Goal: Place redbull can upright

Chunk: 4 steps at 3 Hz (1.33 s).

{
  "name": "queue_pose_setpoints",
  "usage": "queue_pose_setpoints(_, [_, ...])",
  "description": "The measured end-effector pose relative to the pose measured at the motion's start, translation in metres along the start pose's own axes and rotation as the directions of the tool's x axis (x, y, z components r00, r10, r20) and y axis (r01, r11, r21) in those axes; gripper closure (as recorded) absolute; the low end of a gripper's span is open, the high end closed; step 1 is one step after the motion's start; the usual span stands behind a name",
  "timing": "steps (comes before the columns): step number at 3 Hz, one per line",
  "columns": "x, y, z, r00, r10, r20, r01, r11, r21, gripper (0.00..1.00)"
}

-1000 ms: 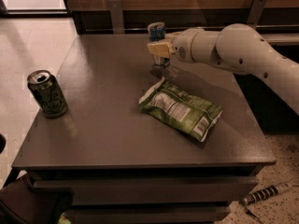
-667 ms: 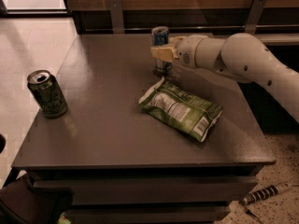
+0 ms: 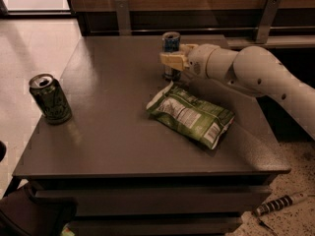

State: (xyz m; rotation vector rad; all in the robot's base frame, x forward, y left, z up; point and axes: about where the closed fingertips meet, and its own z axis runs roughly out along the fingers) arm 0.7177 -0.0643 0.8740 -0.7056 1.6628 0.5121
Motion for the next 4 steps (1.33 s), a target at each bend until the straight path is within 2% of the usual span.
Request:
queue_pose_setpoints(3, [0.001, 0.0018, 0.0014, 1.0, 0.002, 0.0, -0.002, 1.0, 0.0, 0.17])
queue_pose_setpoints(4, [0.0008, 0.0036, 0.003, 1.0, 0.002, 0.0, -0.002, 1.0, -0.004, 0.0])
